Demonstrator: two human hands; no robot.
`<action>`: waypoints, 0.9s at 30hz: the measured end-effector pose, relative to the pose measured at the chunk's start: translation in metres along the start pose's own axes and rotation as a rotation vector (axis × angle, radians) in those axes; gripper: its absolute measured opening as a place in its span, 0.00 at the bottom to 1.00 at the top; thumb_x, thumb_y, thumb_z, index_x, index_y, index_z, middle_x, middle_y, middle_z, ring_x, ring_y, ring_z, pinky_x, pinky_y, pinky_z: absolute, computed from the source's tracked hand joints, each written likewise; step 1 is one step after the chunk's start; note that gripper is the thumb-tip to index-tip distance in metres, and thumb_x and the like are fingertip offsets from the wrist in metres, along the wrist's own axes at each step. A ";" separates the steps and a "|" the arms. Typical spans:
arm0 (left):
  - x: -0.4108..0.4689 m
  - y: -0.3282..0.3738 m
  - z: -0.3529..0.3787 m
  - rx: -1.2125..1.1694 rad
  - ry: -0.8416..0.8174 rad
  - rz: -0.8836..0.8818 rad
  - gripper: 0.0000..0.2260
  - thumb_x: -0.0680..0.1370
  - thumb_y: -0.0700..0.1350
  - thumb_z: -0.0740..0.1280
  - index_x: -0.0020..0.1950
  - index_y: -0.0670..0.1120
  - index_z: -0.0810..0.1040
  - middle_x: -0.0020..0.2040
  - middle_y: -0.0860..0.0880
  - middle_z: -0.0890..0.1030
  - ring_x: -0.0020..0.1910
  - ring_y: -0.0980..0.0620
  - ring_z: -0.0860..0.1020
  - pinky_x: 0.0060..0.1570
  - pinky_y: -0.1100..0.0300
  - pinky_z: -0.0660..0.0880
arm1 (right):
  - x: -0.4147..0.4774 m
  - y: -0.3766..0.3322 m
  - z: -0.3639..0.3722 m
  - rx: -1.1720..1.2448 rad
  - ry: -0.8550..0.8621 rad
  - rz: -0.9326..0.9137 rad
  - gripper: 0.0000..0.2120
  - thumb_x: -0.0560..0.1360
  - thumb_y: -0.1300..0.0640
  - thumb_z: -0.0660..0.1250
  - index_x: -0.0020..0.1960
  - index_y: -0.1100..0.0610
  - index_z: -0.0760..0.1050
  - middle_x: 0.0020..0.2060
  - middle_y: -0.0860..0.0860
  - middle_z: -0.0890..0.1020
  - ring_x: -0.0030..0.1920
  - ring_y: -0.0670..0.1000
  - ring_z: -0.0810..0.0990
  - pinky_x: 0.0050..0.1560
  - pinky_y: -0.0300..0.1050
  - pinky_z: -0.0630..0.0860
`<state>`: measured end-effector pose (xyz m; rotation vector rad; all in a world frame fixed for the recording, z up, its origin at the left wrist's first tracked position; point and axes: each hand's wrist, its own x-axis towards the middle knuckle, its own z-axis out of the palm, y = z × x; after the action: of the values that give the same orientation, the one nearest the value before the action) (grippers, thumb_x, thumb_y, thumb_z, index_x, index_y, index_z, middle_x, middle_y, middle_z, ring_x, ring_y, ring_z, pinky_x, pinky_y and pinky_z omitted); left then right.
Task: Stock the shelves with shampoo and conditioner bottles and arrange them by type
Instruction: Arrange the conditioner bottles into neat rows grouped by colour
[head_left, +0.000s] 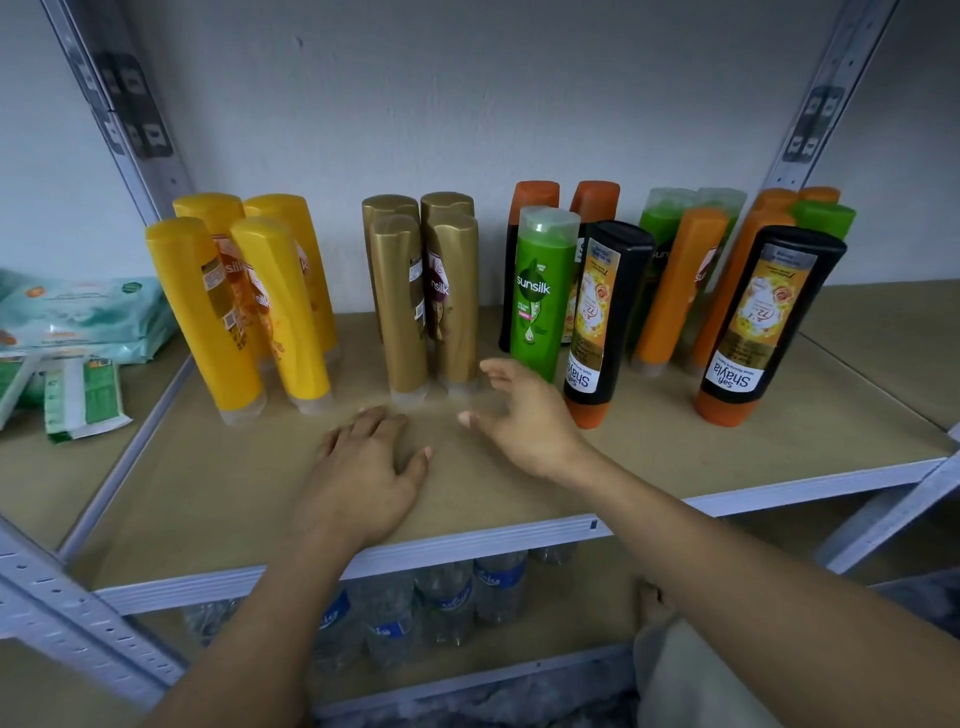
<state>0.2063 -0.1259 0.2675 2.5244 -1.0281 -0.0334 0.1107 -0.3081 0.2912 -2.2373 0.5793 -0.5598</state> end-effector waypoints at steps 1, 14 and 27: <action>0.000 0.000 0.000 -0.018 0.018 0.003 0.25 0.81 0.61 0.59 0.75 0.51 0.69 0.77 0.50 0.66 0.76 0.49 0.64 0.77 0.50 0.57 | -0.014 0.003 -0.012 0.011 -0.007 -0.008 0.27 0.71 0.51 0.79 0.68 0.52 0.75 0.63 0.48 0.81 0.61 0.46 0.80 0.64 0.43 0.75; 0.004 0.065 0.020 -0.568 0.089 0.030 0.18 0.78 0.42 0.71 0.68 0.48 0.76 0.62 0.55 0.81 0.63 0.61 0.77 0.69 0.59 0.71 | -0.039 0.056 -0.080 0.031 0.374 0.108 0.31 0.68 0.48 0.80 0.65 0.53 0.70 0.55 0.49 0.79 0.53 0.48 0.80 0.56 0.50 0.80; 0.051 0.119 0.042 -0.821 0.160 -0.044 0.28 0.79 0.33 0.68 0.78 0.43 0.64 0.74 0.47 0.71 0.70 0.54 0.72 0.68 0.62 0.70 | -0.028 0.069 -0.084 0.055 0.205 0.096 0.22 0.73 0.53 0.76 0.64 0.50 0.73 0.54 0.48 0.85 0.55 0.49 0.83 0.57 0.48 0.80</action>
<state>0.1573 -0.2525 0.2815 1.7648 -0.6951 -0.2153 0.0253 -0.3819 0.2860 -2.1021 0.7613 -0.7520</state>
